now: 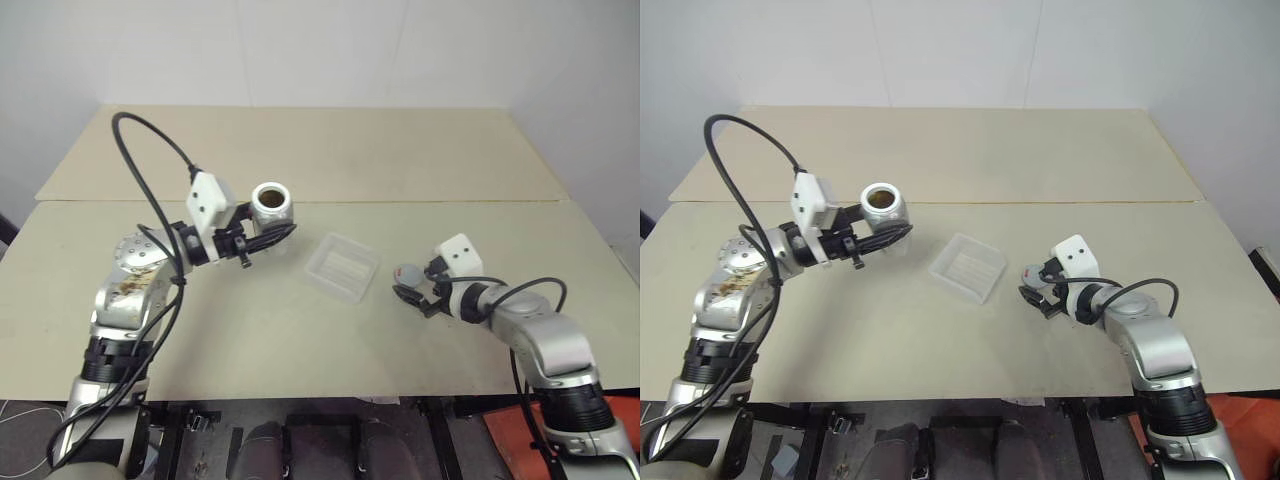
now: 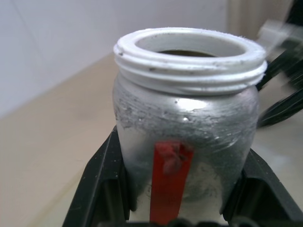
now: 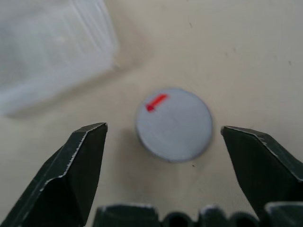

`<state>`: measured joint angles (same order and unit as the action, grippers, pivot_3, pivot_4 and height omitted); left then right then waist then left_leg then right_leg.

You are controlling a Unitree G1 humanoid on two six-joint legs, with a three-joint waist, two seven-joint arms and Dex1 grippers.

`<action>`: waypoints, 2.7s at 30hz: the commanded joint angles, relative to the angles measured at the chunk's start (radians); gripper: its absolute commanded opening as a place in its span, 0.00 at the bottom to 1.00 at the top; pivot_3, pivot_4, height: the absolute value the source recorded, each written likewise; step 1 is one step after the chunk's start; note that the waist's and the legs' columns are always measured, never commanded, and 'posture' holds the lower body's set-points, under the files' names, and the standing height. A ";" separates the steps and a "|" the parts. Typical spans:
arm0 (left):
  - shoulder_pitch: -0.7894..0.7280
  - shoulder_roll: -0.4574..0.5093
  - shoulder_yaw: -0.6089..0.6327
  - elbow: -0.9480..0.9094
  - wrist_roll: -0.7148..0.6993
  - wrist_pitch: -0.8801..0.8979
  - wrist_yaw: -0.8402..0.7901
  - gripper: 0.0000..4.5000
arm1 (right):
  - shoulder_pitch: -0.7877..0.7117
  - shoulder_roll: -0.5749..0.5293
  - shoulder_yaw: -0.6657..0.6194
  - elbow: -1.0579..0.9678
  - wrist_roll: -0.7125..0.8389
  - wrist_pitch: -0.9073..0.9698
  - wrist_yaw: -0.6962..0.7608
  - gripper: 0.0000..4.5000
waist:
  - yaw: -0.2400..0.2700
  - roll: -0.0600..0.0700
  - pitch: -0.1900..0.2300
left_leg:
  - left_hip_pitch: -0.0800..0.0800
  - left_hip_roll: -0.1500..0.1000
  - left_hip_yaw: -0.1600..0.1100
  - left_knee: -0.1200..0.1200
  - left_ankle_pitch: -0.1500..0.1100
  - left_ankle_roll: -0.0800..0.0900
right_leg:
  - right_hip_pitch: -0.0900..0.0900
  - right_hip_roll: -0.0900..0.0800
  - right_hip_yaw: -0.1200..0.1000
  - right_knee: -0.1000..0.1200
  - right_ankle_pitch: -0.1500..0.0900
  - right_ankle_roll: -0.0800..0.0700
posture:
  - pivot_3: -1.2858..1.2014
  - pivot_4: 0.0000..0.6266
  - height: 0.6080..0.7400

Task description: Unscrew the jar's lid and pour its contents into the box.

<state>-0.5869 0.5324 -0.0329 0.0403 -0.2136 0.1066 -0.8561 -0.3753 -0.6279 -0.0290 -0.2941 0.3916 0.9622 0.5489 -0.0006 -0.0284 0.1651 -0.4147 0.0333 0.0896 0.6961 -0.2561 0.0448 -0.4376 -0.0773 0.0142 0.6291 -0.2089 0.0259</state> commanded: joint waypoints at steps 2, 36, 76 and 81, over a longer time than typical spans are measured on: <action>-0.119 0.012 -0.165 0.228 0.461 -0.461 0.326 0.43 | -0.128 -0.056 -0.110 -0.092 0.188 0.117 0.121 0.99 | 0.001 0.000 0.000 | 0.000 0.000 0.000 0.000 0.000 0.000 | 0.000 0.000 0.000 0.000 0.000 0.000 | 0.52 0.24 1.00; -0.708 0.014 -0.828 0.871 1.450 -0.780 1.555 0.43 | -0.307 -0.192 -0.006 -0.080 0.360 0.198 0.273 0.99 | 0.019 -0.001 0.000 | -0.015 -0.001 0.006 0.007 -0.003 0.005 | -0.008 -0.003 -0.004 0.001 0.003 0.005 | 0.52 0.24 1.00; 0.186 -0.143 0.019 0.075 -0.076 0.113 0.424 0.99 | -0.188 -0.197 -0.036 -0.096 0.236 -0.127 0.331 1.00 | 0.009 0.001 0.000 | 0.005 0.000 -0.002 0.014 -0.004 0.006 | 0.012 -0.004 -0.003 0.000 0.003 0.006 | 0.52 0.24 1.00; 0.336 0.015 0.082 -0.145 -0.122 0.192 0.289 0.99 | -0.180 -0.202 -0.044 -0.107 0.246 -0.121 0.335 1.00 | -0.001 0.001 0.000 | 0.005 0.001 -0.001 0.012 -0.004 0.006 | 0.011 -0.004 -0.002 0.000 0.003 0.005 | 0.52 0.24 1.00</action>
<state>-0.2768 0.4879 -0.0052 0.0030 -0.3080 0.2819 -0.5023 -0.5524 -0.8155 -0.0280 -0.3664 0.6147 0.8549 0.8748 -0.0020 -0.0278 0.1647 -0.4093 0.0344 0.0887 0.7067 -0.2602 0.0510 -0.4268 -0.0817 0.0128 0.6284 -0.2064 0.0311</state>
